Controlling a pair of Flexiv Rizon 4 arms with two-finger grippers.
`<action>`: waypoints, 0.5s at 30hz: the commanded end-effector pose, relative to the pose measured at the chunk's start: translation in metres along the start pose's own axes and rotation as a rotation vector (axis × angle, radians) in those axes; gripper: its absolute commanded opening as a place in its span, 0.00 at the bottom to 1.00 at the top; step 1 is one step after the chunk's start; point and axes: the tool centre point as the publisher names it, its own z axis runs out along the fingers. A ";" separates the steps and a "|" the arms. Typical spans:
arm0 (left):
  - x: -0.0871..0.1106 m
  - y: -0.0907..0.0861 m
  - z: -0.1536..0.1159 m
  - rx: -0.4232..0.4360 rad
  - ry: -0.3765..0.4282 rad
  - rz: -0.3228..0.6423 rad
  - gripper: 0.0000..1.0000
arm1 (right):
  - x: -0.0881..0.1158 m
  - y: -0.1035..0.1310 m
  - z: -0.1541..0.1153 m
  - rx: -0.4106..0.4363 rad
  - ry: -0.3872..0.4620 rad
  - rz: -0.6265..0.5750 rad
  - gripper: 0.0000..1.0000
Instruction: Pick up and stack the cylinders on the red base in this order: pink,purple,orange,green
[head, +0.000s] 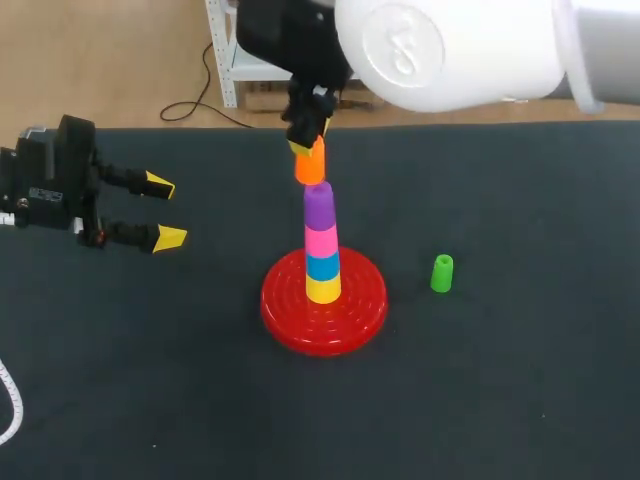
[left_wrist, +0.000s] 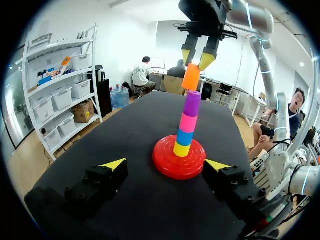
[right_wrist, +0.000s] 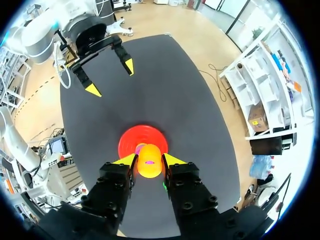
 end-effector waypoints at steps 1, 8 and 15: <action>0.001 0.000 0.000 -0.001 -0.005 0.002 1.00 | 0.003 0.001 0.001 0.002 0.003 -0.003 0.00; 0.001 0.000 0.000 -0.001 -0.005 0.002 1.00 | 0.004 0.004 0.004 -0.005 0.012 -0.010 0.00; 0.001 0.000 0.000 -0.001 -0.005 0.002 1.00 | 0.004 0.007 0.008 -0.011 0.017 -0.015 0.00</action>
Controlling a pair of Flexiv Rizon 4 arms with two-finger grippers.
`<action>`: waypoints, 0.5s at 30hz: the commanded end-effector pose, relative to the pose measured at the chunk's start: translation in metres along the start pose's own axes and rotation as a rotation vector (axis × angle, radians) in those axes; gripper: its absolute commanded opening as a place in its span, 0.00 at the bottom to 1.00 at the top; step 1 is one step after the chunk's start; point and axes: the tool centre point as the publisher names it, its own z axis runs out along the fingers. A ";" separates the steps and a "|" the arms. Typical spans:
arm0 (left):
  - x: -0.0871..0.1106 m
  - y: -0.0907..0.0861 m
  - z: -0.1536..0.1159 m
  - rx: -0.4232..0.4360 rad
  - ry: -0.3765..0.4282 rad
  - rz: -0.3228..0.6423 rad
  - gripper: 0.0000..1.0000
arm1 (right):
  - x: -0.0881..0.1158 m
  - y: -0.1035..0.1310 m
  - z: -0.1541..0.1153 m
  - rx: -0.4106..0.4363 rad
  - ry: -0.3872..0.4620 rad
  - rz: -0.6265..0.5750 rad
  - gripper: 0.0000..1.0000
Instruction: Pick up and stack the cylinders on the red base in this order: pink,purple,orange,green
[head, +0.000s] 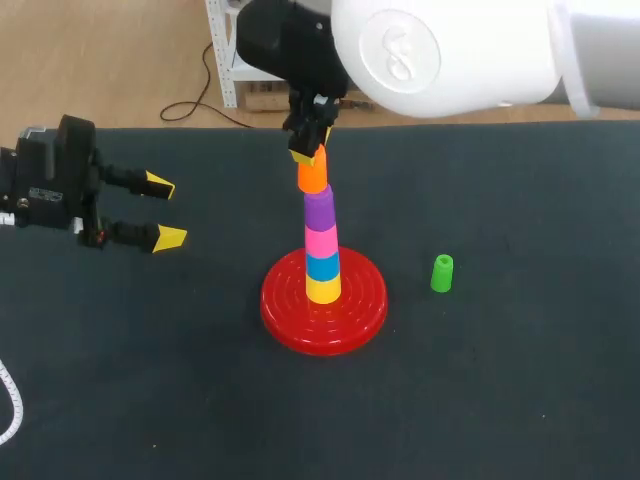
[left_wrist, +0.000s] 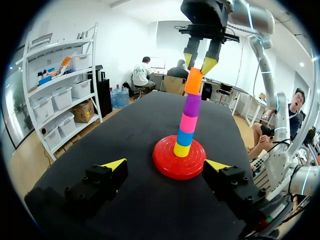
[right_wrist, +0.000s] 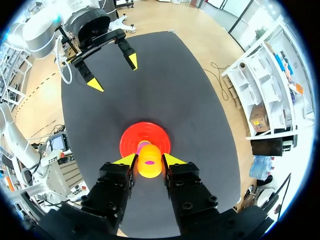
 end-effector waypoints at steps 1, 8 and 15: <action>0.001 0.000 0.000 -0.001 -0.005 0.002 1.00 | 0.001 0.002 0.003 -0.004 0.004 -0.003 0.00; 0.001 0.000 0.000 -0.001 -0.005 0.002 1.00 | 0.001 0.003 0.002 -0.004 0.009 -0.005 0.00; 0.001 0.000 0.000 -0.001 -0.005 0.002 1.00 | 0.004 0.004 -0.001 -0.004 0.006 -0.002 0.00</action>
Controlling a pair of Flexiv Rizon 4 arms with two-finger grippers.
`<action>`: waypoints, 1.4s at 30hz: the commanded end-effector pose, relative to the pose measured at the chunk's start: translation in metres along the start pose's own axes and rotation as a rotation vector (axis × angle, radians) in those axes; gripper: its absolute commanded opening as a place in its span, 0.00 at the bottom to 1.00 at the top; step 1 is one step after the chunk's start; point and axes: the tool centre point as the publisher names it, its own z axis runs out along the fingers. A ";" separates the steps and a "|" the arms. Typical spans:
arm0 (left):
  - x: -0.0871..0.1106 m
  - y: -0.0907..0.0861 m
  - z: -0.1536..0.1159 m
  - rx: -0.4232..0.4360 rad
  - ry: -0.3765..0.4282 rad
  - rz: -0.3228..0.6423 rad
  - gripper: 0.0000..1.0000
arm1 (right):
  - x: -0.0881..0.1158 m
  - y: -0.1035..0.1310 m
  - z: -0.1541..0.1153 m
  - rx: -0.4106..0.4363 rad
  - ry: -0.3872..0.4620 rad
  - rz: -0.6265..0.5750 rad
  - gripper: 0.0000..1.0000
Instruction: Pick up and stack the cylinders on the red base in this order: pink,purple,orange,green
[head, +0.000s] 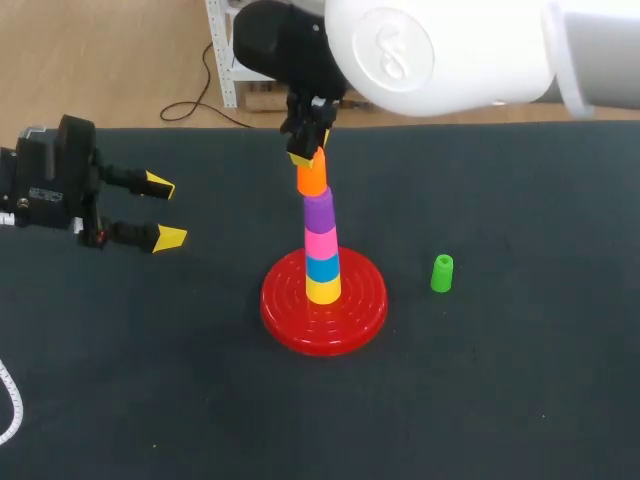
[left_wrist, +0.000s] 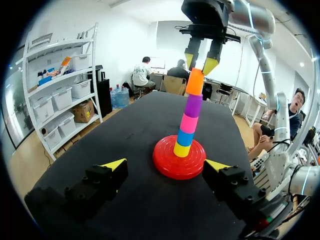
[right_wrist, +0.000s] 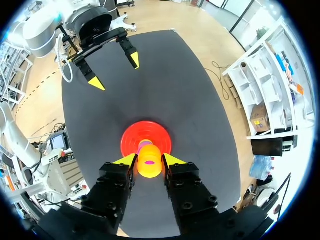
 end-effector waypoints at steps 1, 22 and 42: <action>0.001 0.000 0.000 -0.001 -0.005 0.002 1.00 | 0.003 0.001 -0.001 0.000 -0.007 0.001 0.00; 0.001 0.000 0.000 -0.001 -0.005 0.002 1.00 | 0.010 0.001 -0.001 -0.005 -0.008 0.011 0.00; 0.001 0.000 0.000 -0.001 -0.005 0.002 1.00 | 0.004 -0.004 0.003 0.006 -0.013 0.014 0.00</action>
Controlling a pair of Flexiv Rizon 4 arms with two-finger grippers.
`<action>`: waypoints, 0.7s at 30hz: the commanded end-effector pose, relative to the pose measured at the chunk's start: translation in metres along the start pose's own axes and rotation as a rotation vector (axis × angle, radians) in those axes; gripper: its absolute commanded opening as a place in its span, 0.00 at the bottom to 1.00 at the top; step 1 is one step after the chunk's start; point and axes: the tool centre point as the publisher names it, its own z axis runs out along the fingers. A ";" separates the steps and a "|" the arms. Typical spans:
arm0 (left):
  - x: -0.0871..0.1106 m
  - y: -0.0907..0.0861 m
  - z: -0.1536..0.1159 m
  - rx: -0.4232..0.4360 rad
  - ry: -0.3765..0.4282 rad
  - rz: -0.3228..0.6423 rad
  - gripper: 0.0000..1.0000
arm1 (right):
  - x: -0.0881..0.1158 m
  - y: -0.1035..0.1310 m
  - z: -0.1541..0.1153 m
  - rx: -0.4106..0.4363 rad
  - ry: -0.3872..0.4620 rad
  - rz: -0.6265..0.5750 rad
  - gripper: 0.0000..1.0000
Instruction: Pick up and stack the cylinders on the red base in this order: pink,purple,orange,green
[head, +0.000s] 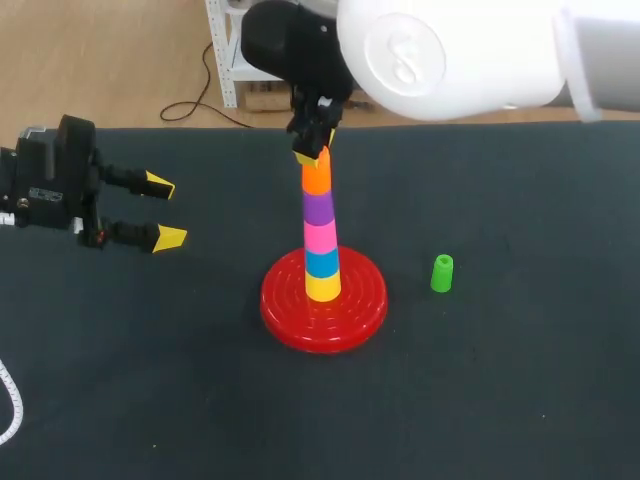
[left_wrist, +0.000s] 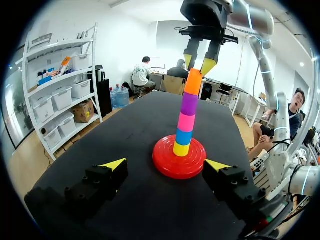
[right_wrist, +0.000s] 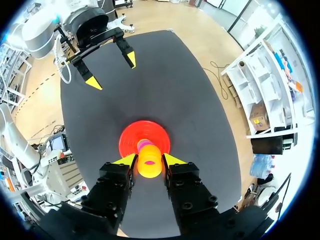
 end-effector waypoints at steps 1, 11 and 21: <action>0.001 0.000 0.000 -0.001 -0.005 0.002 1.00 | 0.000 0.001 0.001 -0.006 -0.004 0.001 0.00; 0.001 0.000 0.000 -0.001 -0.005 0.002 1.00 | -0.001 0.001 0.010 -0.043 0.018 0.008 0.00; 0.001 0.000 0.000 -0.001 -0.005 0.002 1.00 | -0.004 0.005 0.016 -0.068 0.052 -0.015 0.00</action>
